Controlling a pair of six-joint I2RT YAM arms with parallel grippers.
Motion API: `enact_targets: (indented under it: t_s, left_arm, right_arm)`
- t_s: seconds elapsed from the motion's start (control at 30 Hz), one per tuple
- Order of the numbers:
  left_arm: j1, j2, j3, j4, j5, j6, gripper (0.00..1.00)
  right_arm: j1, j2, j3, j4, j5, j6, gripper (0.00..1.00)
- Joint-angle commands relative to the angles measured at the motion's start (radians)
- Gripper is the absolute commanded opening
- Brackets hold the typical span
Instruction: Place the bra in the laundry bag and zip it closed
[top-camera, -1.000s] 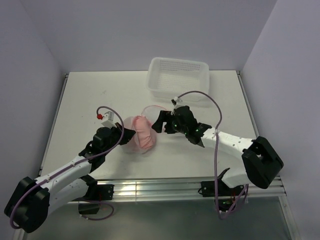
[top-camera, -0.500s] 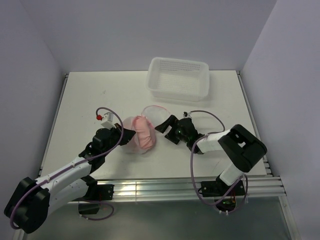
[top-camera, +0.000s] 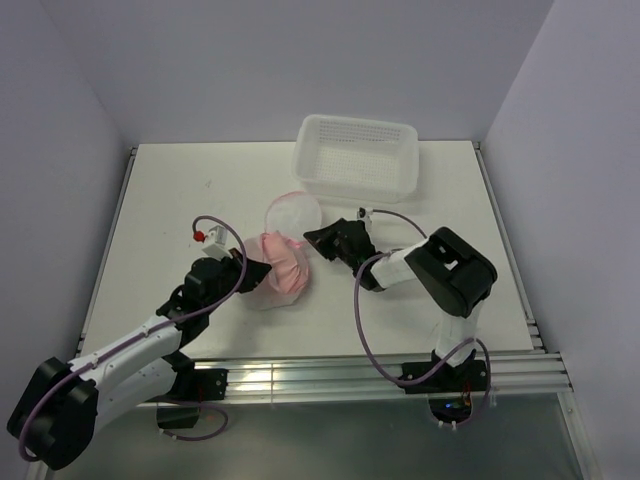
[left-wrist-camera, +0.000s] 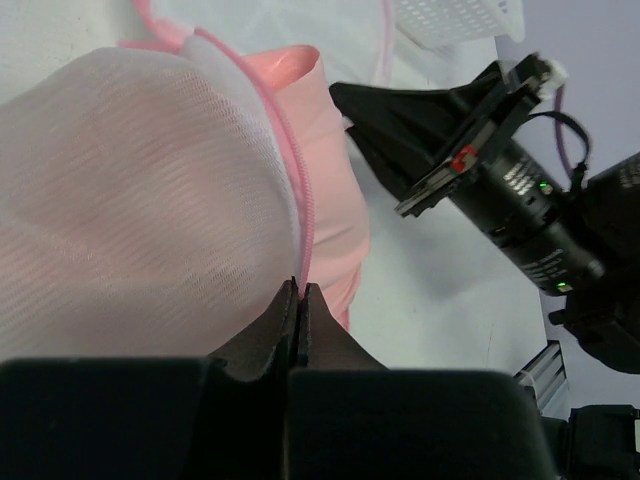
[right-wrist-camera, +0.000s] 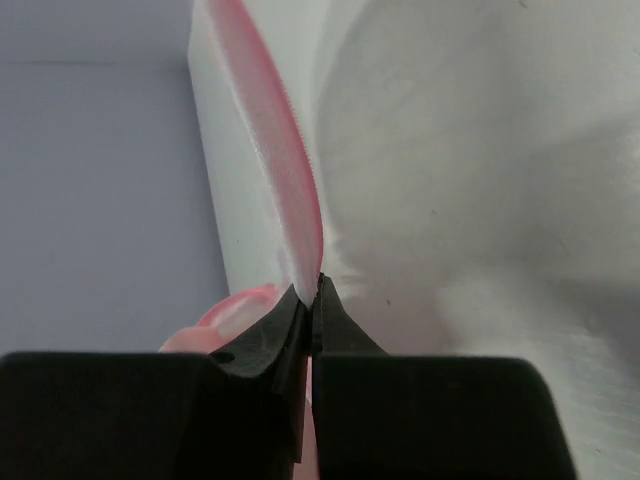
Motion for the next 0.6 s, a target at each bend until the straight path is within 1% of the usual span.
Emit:
enact_targets:
  t_s: [0.0, 0.03, 0.07, 0.1, 0.13, 0.17, 0.2, 0.27, 0.3, 0.33, 0.4, 0.43, 0.47, 0.5, 0.53, 0.57]
  left_arm:
    - [0.002, -0.034, 0.026, -0.018, 0.003, 0.023, 0.0]
    - [0.0, -0.037, 0.027, -0.024, 0.003, 0.024, 0.0]
    - [0.002, -0.047, 0.03, -0.034, 0.003, 0.026, 0.0]
    - [0.0, -0.054, 0.03, -0.037, 0.003, 0.026, 0.0]
    - [0.0, -0.061, 0.035, -0.044, 0.003, 0.026, 0.0]
    - [0.0, -0.07, 0.038, -0.053, 0.003, 0.023, 0.0]
    - [0.0, -0.095, 0.04, -0.07, 0.003, 0.021, 0.0]
    - [0.002, -0.135, 0.055, -0.09, 0.003, 0.018, 0.0]
    - [0.0, -0.149, 0.069, -0.112, 0.003, 0.017, 0.0]
    - [-0.001, -0.159, 0.075, -0.122, 0.003, 0.014, 0.0]
    - [0.0, -0.179, 0.09, -0.139, -0.029, 0.0, 0.0]
    - [-0.001, -0.181, 0.09, -0.133, -0.027, -0.005, 0.0]
    - [-0.004, -0.181, 0.086, -0.122, -0.023, -0.02, 0.0]
    - [-0.007, -0.178, 0.072, -0.108, -0.014, -0.031, 0.0]
    - [-0.012, -0.173, 0.064, -0.079, -0.011, -0.039, 0.0]
    - [-0.039, -0.17, 0.057, -0.068, -0.011, -0.055, 0.0]
  right_arm:
    - [0.024, -0.127, 0.052, 0.045, 0.082, -0.144, 0.0]
    - [0.053, -0.164, 0.056, 0.023, 0.105, -0.246, 0.0]
    - [0.07, -0.199, 0.061, 0.002, 0.119, -0.299, 0.0]
    - [0.086, -0.272, 0.064, -0.044, 0.134, -0.343, 0.0]
    - [0.103, -0.314, 0.063, -0.057, 0.151, -0.436, 0.0]
    - [0.124, -0.349, 0.063, -0.066, 0.183, -0.484, 0.0]
    - [0.127, -0.42, 0.067, -0.104, 0.189, -0.521, 0.0]
    - [0.12, -0.478, 0.124, -0.159, 0.173, -0.635, 0.0]
    - [0.123, -0.526, 0.168, -0.219, 0.171, -0.712, 0.0]
    - [0.123, -0.544, 0.182, -0.23, 0.165, -0.739, 0.0]
    - [0.121, -0.561, 0.225, -0.238, 0.131, -0.813, 0.0]
    - [0.118, -0.545, 0.26, -0.27, 0.117, -0.828, 0.0]
    - [0.107, -0.514, 0.312, -0.328, 0.09, -0.83, 0.0]
    - [0.086, -0.447, 0.379, -0.427, 0.043, -0.812, 0.0]
    - [0.077, -0.421, 0.388, -0.432, 0.012, -0.805, 0.0]
    - [0.068, -0.388, 0.386, -0.428, -0.017, -0.795, 0.0]
